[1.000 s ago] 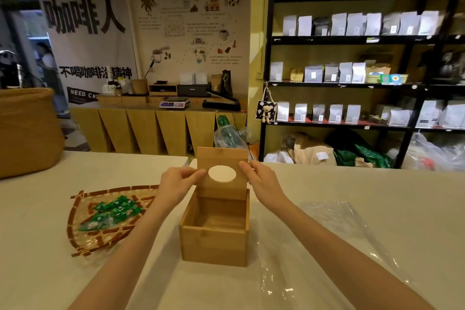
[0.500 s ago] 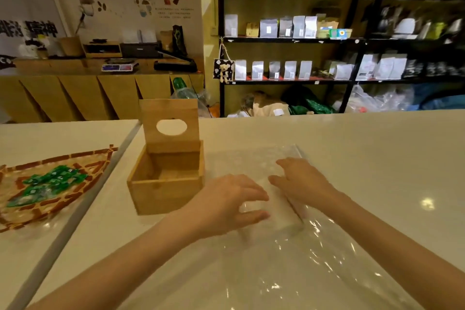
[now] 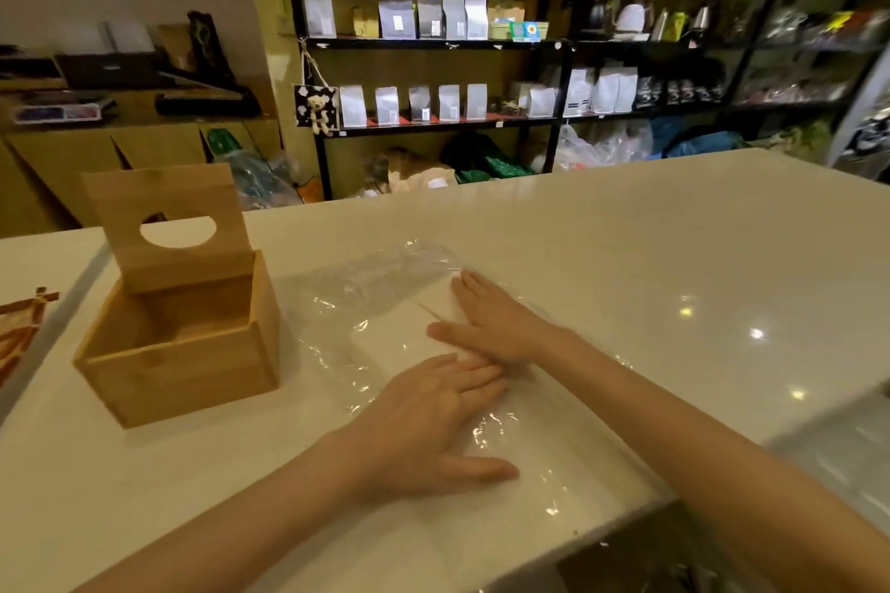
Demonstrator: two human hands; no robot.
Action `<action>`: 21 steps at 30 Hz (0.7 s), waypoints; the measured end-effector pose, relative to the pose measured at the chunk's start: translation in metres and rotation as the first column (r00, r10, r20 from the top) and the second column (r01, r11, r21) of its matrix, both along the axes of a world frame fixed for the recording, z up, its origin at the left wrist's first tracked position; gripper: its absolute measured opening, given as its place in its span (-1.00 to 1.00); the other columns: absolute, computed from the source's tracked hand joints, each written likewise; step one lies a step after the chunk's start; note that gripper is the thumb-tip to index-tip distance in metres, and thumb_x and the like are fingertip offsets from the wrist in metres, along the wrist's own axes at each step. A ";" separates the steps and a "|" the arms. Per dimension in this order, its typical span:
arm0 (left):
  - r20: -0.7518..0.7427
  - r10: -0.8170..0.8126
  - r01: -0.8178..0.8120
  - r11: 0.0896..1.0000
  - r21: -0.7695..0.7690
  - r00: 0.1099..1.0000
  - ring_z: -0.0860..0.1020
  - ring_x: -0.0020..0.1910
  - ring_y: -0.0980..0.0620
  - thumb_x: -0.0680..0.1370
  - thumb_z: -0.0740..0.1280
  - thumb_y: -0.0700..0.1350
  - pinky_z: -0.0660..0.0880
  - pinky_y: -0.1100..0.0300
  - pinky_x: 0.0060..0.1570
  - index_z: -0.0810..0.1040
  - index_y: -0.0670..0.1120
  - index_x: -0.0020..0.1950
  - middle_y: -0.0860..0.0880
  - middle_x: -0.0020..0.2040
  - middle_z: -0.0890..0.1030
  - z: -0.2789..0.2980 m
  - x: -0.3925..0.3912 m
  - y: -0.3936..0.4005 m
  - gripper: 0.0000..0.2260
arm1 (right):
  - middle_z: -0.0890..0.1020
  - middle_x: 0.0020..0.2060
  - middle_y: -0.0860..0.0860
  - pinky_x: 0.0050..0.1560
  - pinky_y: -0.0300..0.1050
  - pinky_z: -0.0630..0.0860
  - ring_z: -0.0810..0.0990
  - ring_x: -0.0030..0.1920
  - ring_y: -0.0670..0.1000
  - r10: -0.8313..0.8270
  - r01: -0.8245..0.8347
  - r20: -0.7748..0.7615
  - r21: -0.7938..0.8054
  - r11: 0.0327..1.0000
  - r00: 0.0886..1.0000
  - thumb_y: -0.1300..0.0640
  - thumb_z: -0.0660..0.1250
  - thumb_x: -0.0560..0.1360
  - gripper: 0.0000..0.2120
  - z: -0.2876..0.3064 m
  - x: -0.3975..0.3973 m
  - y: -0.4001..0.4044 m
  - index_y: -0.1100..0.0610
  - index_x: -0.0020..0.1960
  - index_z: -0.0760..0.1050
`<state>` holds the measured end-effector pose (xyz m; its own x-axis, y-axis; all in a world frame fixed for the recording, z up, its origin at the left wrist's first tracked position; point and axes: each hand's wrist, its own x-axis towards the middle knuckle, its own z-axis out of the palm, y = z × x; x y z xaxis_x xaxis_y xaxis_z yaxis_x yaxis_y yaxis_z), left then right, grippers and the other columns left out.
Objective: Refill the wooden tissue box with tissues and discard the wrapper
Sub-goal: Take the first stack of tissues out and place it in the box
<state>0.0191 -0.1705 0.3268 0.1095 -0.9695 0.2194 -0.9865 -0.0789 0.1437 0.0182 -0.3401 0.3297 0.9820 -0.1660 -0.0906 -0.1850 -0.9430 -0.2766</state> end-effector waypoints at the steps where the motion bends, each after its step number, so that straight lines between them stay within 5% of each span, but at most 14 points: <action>1: -0.018 0.011 -0.010 1.000 0.015 1.000 0.16 0.47 0.12 0.41 0.14 0.33 -0.08 0.29 0.42 0.27 -0.02 0.42 0.06 0.47 0.28 -0.002 -0.003 -0.004 -0.32 | -0.10 0.52 0.15 0.49 -0.08 -0.16 -0.14 0.52 0.06 -0.009 0.008 0.026 0.029 1.000 1.000 -0.22 0.05 0.52 -0.22 0.001 -0.003 0.001 0.25 0.49 -0.15; 4: 0.005 0.036 -0.036 0.998 0.057 0.999 0.10 0.49 0.10 0.45 0.08 0.30 -0.18 0.22 0.39 0.23 -0.04 0.44 0.04 0.48 0.26 -0.009 -0.003 -0.008 -0.34 | -0.03 0.53 0.08 0.46 -0.17 -0.11 -0.07 0.52 0.00 -0.068 0.038 0.171 0.171 0.984 0.983 -0.12 0.08 0.56 -0.33 0.012 -0.021 0.002 0.18 0.50 -0.08; 7: 0.104 0.014 -0.021 0.997 0.068 0.994 0.41 0.35 0.06 0.53 -0.04 0.23 0.17 0.04 0.34 0.45 -0.04 0.30 0.02 0.32 0.51 -0.014 -0.001 -0.007 -0.46 | 0.33 0.42 0.05 0.36 -0.19 0.19 0.30 0.40 -0.02 -0.103 0.001 0.345 0.284 0.959 0.933 0.04 0.21 0.55 -0.56 0.027 -0.052 -0.001 0.14 0.39 0.30; 9: 0.088 0.017 -0.020 0.999 0.039 0.996 0.48 0.28 0.07 0.55 -0.14 0.18 0.35 0.03 0.27 0.51 -0.02 0.24 0.04 0.27 0.56 -0.012 -0.001 -0.009 -0.45 | 0.60 0.12 0.05 0.12 -0.22 0.43 0.58 0.09 -0.04 -0.166 -0.021 0.419 0.407 0.913 0.893 0.16 0.28 0.51 -0.76 0.035 -0.076 0.002 0.14 0.16 0.53; 11: -0.073 -0.003 0.000 0.999 -0.049 0.997 0.34 0.39 0.14 0.51 -0.21 0.22 0.13 0.19 0.40 0.43 0.01 0.32 0.09 0.38 0.43 -0.013 -0.001 -0.011 -0.39 | 0.67 -0.18 0.03 -0.12 -0.24 0.53 0.64 -0.20 -0.05 -0.214 -0.044 0.413 0.532 0.845 0.885 0.23 0.32 0.47 -0.86 0.041 -0.100 0.008 0.14 -0.01 0.60; 13: -0.273 0.012 -0.018 1.000 -0.019 0.962 0.22 0.43 0.23 0.49 -0.17 0.26 -0.03 0.30 0.42 0.38 0.05 0.36 0.15 0.43 0.32 -0.015 0.004 -0.011 -0.40 | 0.67 -0.29 0.04 -0.22 -0.21 0.55 0.63 -0.30 -0.06 -0.177 -0.076 0.362 0.587 0.806 0.915 0.28 0.31 0.46 -0.87 0.044 -0.120 0.016 0.17 -0.08 0.62; 17: -0.471 0.024 -0.098 0.986 -0.133 0.882 0.23 0.36 0.35 0.45 -0.03 0.21 0.08 0.31 0.43 0.41 0.06 0.33 0.22 0.34 0.36 -0.001 0.006 -0.007 -0.47 | 0.67 0.00 -0.08 0.12 -0.26 0.51 0.59 0.00 -0.22 0.041 -0.138 0.233 0.416 0.899 0.972 0.25 0.20 0.50 -0.71 0.030 -0.140 0.028 0.05 0.11 0.59; 21: -0.498 0.010 -0.104 0.982 -0.161 0.867 0.20 0.34 0.42 0.47 -0.01 0.21 0.05 0.51 0.35 0.39 0.05 0.34 0.28 0.32 0.32 0.012 0.008 0.000 -0.48 | 0.19 0.47 -0.12 0.40 -0.46 -0.02 0.11 0.41 -0.27 0.236 -0.269 0.217 0.134 0.954 0.947 0.20 0.06 0.57 -0.53 0.008 -0.125 0.037 0.00 0.47 0.13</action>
<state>0.0273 -0.1709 0.3385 0.3025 -0.9085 0.2882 -0.7774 -0.0602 0.6261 -0.1065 -0.3026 0.3376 0.9906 0.0905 0.1030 0.1266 -0.8918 -0.4343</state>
